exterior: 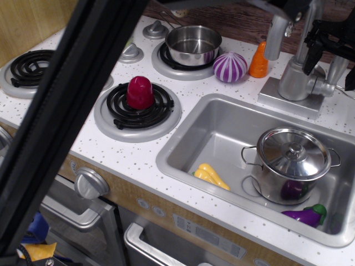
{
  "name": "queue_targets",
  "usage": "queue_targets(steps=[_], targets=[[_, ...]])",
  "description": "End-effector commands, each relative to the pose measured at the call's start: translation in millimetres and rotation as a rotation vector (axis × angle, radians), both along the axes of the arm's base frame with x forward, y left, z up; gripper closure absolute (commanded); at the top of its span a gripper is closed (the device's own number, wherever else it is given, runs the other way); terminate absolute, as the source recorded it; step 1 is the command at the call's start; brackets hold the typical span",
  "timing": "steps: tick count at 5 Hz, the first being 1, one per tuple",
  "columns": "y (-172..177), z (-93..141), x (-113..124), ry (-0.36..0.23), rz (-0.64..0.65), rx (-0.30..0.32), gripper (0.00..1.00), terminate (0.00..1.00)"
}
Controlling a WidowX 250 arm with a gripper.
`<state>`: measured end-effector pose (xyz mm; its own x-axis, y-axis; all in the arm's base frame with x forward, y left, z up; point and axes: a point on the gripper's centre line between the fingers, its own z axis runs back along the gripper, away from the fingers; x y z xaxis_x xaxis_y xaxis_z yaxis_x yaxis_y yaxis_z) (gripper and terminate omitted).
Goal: Turn lever vertical to front
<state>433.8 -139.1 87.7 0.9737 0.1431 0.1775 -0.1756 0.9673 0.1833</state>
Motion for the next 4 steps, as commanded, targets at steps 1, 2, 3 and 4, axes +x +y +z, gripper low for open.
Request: queue_targets(steps=[1, 2, 3, 4], targets=[[0.0, 0.0, 0.0, 0.0, 0.0, 0.0, 0.0, 0.0], [-4.6, 11.4, 9.9, -0.035, 0.0, 0.012, 0.0, 0.0], [-6.1, 20.7, 19.0, -0.078, -0.01, 0.019, 0.0, 0.0], [-8.5, 36.6, 27.3, -0.099, -0.02, 0.04, 0.0, 0.0]])
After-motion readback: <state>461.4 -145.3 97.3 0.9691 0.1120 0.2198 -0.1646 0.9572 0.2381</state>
